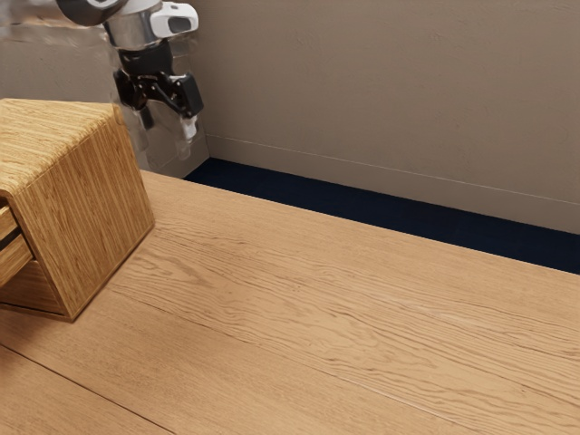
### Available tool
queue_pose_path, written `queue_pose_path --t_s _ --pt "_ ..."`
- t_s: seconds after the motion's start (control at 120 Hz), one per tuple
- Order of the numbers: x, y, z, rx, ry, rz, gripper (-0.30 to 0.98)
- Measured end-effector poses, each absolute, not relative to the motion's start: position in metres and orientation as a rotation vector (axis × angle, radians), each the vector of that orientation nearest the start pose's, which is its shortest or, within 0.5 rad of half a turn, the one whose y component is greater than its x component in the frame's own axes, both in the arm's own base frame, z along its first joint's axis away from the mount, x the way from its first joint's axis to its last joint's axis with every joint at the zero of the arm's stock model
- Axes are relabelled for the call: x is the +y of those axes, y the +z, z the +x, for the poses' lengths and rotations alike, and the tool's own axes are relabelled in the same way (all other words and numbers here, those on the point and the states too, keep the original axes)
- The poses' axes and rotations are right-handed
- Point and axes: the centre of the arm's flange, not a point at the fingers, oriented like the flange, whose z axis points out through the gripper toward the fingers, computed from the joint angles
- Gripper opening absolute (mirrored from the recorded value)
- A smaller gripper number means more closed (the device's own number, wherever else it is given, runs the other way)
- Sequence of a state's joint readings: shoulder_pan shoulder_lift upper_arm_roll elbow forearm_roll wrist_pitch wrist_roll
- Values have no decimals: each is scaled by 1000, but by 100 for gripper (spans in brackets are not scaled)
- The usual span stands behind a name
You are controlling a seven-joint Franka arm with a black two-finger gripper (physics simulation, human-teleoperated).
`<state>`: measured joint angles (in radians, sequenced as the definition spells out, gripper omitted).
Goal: Push the drawer handle with one arm to close the drawer
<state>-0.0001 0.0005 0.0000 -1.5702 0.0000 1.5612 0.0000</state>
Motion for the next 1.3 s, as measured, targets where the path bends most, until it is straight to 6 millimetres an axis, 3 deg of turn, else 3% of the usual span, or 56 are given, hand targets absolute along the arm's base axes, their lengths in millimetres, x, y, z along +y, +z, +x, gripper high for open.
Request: queue_pose_path --t_s 0.008,0.05,0.083,0.15,0.2,0.342,0.458,0.517,0.567,0.642,0.75,0.892,0.975,1.158,1.3 --pt "0 624 554 0 15 -3142 68" --pt "4 680 576 -8 -175 -3155 68" --pt "35 702 581 -90 -245 -3149 67" --pt "128 720 569 -325 -293 -3123 67" --pt "154 724 562 -382 -297 -3119 67" --pt "146 725 562 -318 -282 -3142 67" --pt "143 754 540 -279 -358 -3147 67" --pt "137 796 505 -243 -482 -3147 67" --pt "131 832 462 -205 -570 -3138 67" --pt "136 846 410 -198 -569 -3129 67" --pt "156 833 323 -247 -495 -3143 67" --pt "165 799 238 -341 -346 -3132 66" --pt "168 775 199 -429 -276 -3111 60" --pt "177 718 147 -639 -110 -3066 36" --pt "197 672 133 -750 13 -3054 14"
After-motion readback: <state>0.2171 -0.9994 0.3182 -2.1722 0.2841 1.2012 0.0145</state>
